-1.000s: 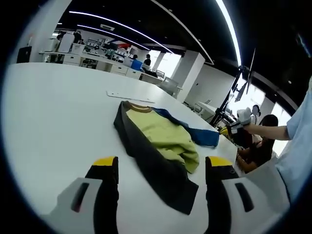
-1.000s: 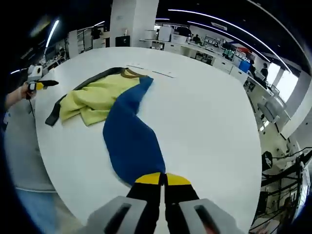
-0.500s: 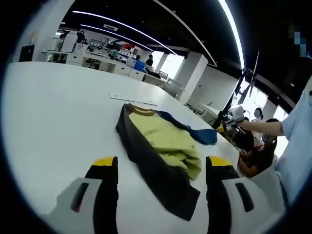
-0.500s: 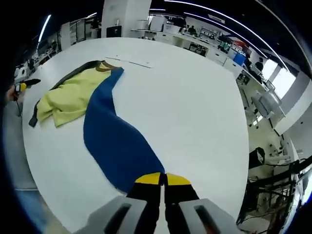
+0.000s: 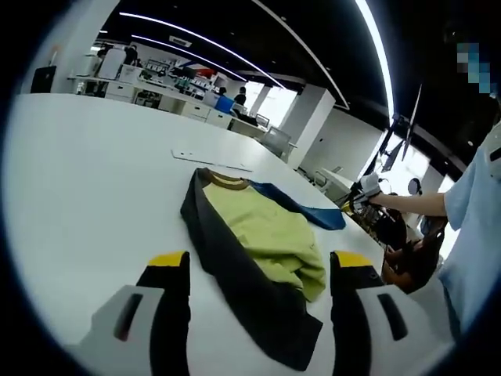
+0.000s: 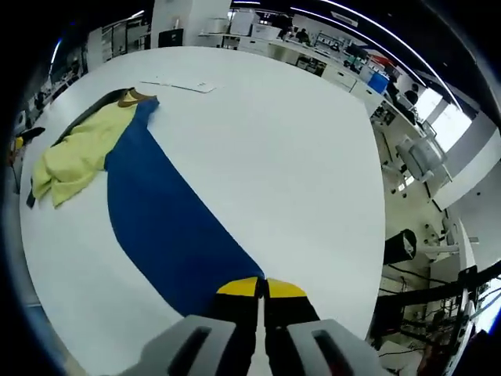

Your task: Fold the garment on the visible template until the final outline fits inside the template.

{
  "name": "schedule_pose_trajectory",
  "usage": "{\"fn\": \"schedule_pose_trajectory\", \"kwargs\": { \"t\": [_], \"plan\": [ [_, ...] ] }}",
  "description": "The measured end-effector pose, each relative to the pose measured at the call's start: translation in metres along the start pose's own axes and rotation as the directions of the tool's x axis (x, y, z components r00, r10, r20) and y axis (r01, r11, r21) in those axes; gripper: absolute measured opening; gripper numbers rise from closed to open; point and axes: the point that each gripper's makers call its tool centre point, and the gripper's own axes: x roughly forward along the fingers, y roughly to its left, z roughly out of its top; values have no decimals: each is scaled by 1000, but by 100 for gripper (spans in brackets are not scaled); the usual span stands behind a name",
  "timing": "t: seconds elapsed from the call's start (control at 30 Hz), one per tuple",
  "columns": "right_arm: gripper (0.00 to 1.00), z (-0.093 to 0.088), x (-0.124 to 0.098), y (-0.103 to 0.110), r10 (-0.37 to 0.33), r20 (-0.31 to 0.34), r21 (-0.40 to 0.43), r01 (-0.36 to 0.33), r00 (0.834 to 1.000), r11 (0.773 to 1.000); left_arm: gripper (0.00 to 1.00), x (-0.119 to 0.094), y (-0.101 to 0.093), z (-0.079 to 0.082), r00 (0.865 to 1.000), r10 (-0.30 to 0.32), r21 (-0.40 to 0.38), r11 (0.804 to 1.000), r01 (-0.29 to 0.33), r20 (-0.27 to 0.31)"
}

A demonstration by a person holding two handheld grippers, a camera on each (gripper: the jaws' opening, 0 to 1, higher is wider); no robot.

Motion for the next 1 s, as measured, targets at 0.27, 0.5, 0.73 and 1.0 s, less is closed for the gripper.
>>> {"fn": "schedule_pose_trajectory", "kwargs": {
  "t": [0.27, 0.5, 0.73, 1.0],
  "plan": [
    [0, 13, 18, -31, -53, 0, 40, 53, 999, 998, 70, 7, 0, -3, 1000, -2, -10, 1000, 1, -12],
    [0, 6, 27, -40, -75, -50, 66, 78, 996, 995, 69, 7, 6, -8, 1000, 12, -19, 1000, -13, -27],
    [0, 2, 40, -37, -71, -99, 55, 77, 992, 995, 69, 8, 9, -16, 999, 22, -26, 999, -23, -49],
    [0, -14, 41, -29, -41, -151, 61, 51, 988, 997, 70, 12, 7, -24, 998, 12, -9, 1000, -12, -69]
  ]
}}
